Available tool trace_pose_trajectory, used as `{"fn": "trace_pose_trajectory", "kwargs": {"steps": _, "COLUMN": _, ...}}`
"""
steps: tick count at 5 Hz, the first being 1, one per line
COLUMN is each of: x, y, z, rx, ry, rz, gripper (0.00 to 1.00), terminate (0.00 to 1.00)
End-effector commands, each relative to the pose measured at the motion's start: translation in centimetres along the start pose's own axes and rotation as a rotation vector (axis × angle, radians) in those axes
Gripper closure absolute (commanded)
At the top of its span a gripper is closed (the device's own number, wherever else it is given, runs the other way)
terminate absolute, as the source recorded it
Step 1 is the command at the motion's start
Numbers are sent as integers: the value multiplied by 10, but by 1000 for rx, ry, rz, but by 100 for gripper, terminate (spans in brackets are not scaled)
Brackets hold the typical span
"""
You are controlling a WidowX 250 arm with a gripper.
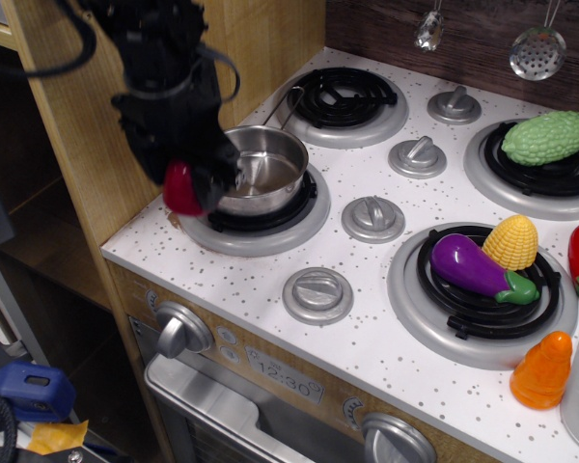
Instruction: Put sweet potato in pan which is on stove
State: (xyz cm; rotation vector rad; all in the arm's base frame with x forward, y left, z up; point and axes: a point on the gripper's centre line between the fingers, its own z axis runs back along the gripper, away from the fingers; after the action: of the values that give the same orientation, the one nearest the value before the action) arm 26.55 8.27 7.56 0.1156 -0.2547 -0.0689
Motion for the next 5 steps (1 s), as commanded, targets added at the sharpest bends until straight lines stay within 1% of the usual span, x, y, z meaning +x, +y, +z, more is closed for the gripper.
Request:
{"fn": "trace_pose_trajectory", "kwargs": {"steps": 1, "x": 38, "y": 9, "z": 14, "rx": 25, "ry": -124, "rz": -84, "gripper": 100, "terminate": 0}}
{"fn": "trace_pose_trajectory", "kwargs": {"steps": 2, "x": 53, "y": 10, "z": -2, "rx": 23, "ry": -174, "rz": -105, "gripper": 100, "terminate": 0}}
{"fn": "trace_pose_trajectory", "kwargs": {"steps": 3, "x": 62, "y": 12, "z": -9, "rx": 25, "ry": -197, "rz": -135, "gripper": 100, "terminate": 0}}
{"fn": "trace_pose_trajectory", "kwargs": {"steps": 4, "x": 63, "y": 12, "z": -15, "rx": 11, "ry": -203, "rz": -147, "gripper": 0, "terminate": 0}}
{"fn": "trace_pose_trajectory", "kwargs": {"steps": 5, "x": 60, "y": 9, "z": -16, "rx": -4, "ry": -214, "rz": -140, "gripper": 0, "terminate": 0}}
